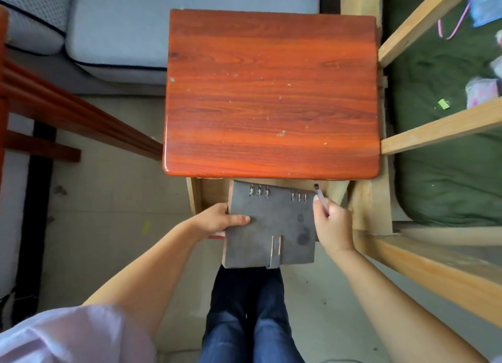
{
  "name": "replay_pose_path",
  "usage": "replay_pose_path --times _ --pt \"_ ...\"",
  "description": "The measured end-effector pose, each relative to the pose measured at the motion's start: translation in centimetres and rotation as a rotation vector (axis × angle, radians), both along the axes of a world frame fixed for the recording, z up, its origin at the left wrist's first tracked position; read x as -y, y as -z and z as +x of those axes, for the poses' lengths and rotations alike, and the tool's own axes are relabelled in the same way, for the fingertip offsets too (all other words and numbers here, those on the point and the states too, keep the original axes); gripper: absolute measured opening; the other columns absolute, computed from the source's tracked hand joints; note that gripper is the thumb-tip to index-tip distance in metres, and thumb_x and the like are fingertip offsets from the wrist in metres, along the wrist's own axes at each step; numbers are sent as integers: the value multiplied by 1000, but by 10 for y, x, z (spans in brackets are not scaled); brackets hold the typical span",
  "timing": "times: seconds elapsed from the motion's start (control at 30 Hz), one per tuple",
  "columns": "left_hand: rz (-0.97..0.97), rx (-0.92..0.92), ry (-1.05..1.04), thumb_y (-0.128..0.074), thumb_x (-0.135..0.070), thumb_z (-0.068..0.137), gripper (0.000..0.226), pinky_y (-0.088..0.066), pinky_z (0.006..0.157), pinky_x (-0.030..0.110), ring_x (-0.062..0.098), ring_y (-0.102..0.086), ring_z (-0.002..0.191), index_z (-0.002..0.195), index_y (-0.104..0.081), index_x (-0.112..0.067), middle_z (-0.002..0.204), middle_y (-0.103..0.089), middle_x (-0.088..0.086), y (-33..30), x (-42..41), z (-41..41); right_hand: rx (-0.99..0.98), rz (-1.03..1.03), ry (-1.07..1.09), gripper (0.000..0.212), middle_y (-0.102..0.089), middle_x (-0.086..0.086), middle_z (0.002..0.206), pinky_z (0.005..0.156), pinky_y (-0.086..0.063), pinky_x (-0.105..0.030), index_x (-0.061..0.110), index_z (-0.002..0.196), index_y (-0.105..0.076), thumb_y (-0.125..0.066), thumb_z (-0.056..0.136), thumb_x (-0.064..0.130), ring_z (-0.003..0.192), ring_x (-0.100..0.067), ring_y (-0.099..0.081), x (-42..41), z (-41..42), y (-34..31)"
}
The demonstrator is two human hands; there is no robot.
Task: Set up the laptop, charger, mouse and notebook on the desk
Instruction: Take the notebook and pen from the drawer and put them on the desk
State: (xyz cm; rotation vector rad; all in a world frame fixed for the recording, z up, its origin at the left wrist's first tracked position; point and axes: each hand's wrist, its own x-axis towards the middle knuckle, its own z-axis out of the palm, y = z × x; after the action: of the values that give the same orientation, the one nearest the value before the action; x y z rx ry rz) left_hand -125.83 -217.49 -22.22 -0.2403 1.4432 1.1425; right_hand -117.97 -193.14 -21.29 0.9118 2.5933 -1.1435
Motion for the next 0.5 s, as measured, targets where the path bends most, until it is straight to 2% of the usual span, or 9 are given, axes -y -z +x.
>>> replay_pose_path --times 0.07,0.13,0.2,0.27,0.3,0.37,0.4,0.47,0.5 --pt "5 -28 221 -65 -12 86 28 -52 77 16 13 -65 92 113 -61 -5 101 -69 -2 -8 9 11 -10 -27 47 51 -27 4 41 49 -22 -32 23 47 -24 -49 91 24 43 -18 -29 0 2 -7" --pt "-47 -145 500 -69 -18 83 21 -47 67 9 8 -62 76 99 -65 -5 81 -68 -8 -14 9 29 37 -66 93 51 -29 3 40 48 -23 -32 21 47 -25 -47 93 28 42 -18 -30 1 10 -5" --pt "-115 -282 737 -68 -30 80 22 -45 63 17 13 -59 73 93 -63 -12 76 -63 -5 -14 3 52 145 -122 152 50 -36 1 41 50 -28 -32 16 47 -33 -43 94 29 43 -20 -37 3 23 2" --pt "-129 -312 859 -62 -32 81 19 -39 59 22 16 -55 74 90 -61 -16 77 -60 -4 -7 -4 78 295 -272 289 44 -47 -1 41 47 -37 -26 11 53 -48 -40 95 22 41 -20 -46 10 41 14" --pt "-142 -317 903 -59 -30 82 16 -38 59 22 17 -55 75 90 -60 -17 80 -62 -1 -1 -8 89 391 -370 379 39 -54 -3 45 42 -39 -23 7 62 -55 -38 95 18 40 -19 -50 15 50 22" --pt "-191 -330 946 -54 -24 81 14 -42 66 29 25 -61 84 91 -61 -18 94 -67 7 15 -16 104 552 -577 581 32 -67 -16 71 44 -47 -26 -7 92 -59 -33 97 12 53 -23 -63 28 63 39" --pt "-215 -336 945 -53 -21 82 16 -44 71 32 28 -62 92 95 -61 -18 102 -67 8 24 -19 107 582 -670 692 32 -67 -24 92 53 -52 -31 -11 108 -53 -31 98 11 68 -30 -67 34 64 48" --pt "-233 -359 939 -52 -20 85 25 -46 83 35 29 -59 106 108 -61 -16 119 -61 9 45 -23 107 542 -812 915 35 -52 -29 127 75 -54 -42 -9 131 -35 -31 99 5 101 -38 -62 43 57 63" --pt "-235 -365 939 -51 -21 87 30 -45 90 37 29 -55 113 115 -60 -16 127 -55 9 54 -24 105 505 -843 1013 39 -44 -28 135 82 -52 -45 -7 136 -29 -31 98 2 112 -38 -57 46 52 70"
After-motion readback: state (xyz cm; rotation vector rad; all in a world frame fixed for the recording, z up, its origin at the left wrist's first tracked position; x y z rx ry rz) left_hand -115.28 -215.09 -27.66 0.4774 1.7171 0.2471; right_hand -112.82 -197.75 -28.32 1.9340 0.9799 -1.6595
